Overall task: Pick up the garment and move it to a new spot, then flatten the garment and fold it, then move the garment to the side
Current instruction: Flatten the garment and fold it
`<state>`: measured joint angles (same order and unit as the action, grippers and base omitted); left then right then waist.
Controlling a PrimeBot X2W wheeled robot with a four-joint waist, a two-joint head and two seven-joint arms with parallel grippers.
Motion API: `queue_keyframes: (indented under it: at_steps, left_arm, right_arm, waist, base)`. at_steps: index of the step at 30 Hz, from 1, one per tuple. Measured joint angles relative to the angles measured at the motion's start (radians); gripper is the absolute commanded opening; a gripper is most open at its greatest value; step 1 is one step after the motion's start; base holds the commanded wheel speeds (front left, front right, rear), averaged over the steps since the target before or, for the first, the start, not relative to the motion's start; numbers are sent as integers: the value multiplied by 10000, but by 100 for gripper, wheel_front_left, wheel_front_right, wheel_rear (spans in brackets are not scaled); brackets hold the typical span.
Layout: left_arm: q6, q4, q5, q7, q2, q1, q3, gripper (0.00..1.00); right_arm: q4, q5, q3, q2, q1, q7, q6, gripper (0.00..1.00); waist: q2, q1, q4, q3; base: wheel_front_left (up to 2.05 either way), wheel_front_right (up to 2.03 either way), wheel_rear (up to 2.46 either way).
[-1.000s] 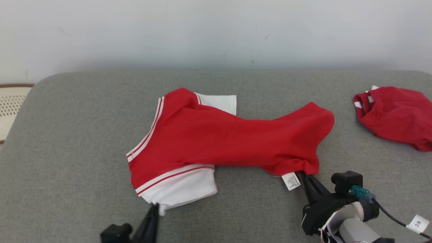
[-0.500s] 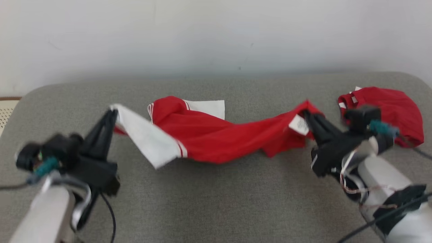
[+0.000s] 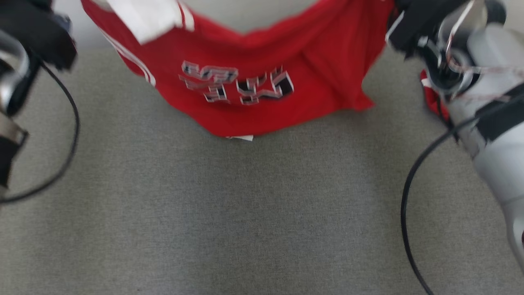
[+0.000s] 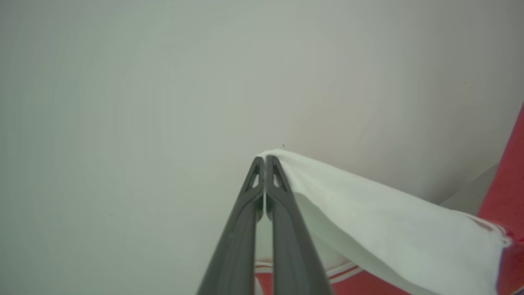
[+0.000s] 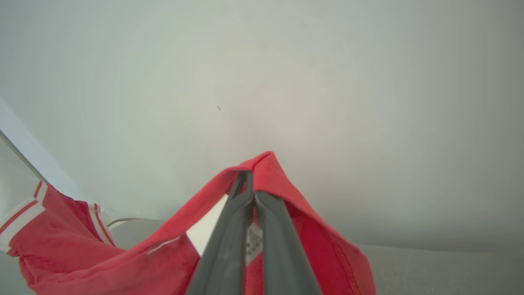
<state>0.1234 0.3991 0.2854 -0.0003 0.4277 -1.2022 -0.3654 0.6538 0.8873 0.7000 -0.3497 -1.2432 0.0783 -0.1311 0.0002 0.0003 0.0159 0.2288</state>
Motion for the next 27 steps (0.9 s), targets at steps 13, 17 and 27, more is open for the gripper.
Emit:
queue_keyframes:
  at_steps: [13, 17, 27]
  left_arm:
    - [69, 3371, -102, -395, -104, -5401, -414, 0]
    - [69, 4121, -48, -815, -577, -6802, -495, 0]
    - [69, 4941, 169, -2004, -1085, -7864, -777, 0]
  right_arm:
    - [3530, -401, -525, 660, -4849, -397, 0, 0]
    - [4217, -826, -554, 610, -6000, -1039, 2, 0]
    - [3977, -1103, 167, 619, -6709, -1850, 2, 0]
  waist:
    - [1, 1, -28, 1614]
    - [1, -1, 267, 1808]
    - [-1, -3, 693, 2663]
  base:
    - [0, 0, 0]
    - [0, 0, 0]
    - [0, 0, 0]
